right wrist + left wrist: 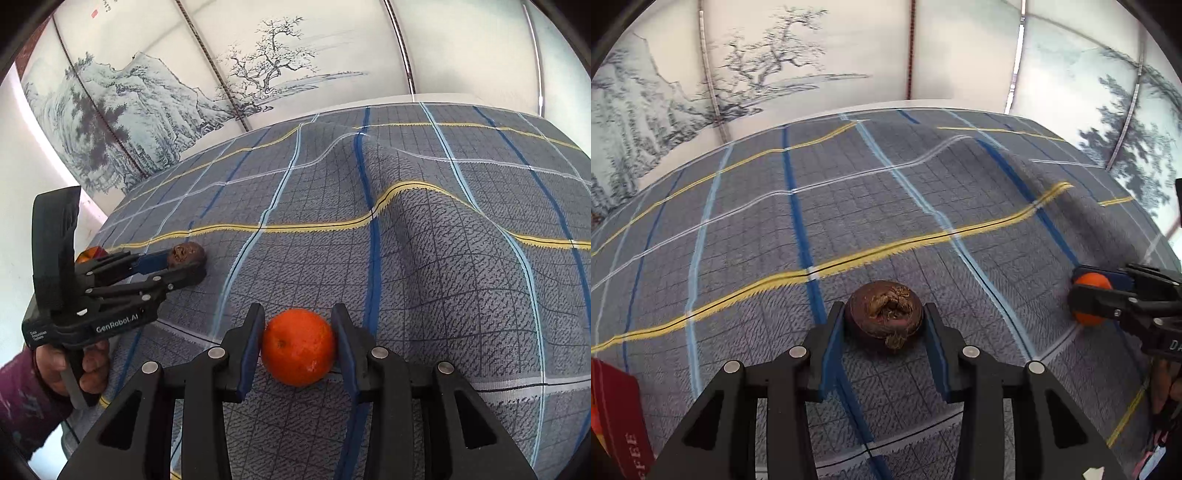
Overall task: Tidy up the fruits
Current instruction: 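Move the left gripper to the dark brown fruit on the cloth and grasp it, then carry the dark brown fruit with the left gripper over the tin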
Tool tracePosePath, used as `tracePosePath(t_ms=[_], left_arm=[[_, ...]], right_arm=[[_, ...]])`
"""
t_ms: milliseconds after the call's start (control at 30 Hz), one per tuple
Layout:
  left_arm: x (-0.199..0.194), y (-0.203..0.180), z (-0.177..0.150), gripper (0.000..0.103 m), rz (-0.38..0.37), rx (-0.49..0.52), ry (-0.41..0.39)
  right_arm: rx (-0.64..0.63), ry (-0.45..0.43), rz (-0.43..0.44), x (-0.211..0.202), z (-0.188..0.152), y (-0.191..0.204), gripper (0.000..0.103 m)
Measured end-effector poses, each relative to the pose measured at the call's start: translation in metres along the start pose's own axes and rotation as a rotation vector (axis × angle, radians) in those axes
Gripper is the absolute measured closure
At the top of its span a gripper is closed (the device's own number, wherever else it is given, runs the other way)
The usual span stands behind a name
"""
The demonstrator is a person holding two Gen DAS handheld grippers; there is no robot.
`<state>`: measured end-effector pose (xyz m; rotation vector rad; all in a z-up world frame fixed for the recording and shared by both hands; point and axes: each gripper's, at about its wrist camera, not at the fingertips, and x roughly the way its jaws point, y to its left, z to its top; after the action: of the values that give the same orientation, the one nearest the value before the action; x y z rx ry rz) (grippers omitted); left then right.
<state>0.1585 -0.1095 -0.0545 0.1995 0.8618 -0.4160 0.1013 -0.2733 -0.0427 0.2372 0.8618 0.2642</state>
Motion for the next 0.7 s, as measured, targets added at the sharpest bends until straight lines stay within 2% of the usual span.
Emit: tracePosePath(t_ms=[100,167,267,400,700], left_arm=[[-0.013,-0.005,-0.008,0.066,0.073,0.001,-0.048],[-0.027,-0.005,-0.015,0.066,0.076,-0.031,-0.076],[-0.044,-0.007,-0.026,0.066,0.069,-0.072,-0.076],[-0.070,-0.014,-0.041,0.066,0.102,-0.087,-0.096],[-0.122,-0.014,-0.070,0.066,0.126,-0.117,-0.115]], right_arm=[[0.001,0.000,0.001,-0.001,0.000,-0.001,0.064],[-0.003,0.000,-0.003,-0.001,0.000,0.000,0.064],[-0.006,0.001,-0.007,0.000,0.000,-0.001,0.064],[-0.015,0.004,-0.019,0.001,0.001,0.001,0.064],[-0.032,0.006,-0.042,0.004,0.002,0.006,0.064]])
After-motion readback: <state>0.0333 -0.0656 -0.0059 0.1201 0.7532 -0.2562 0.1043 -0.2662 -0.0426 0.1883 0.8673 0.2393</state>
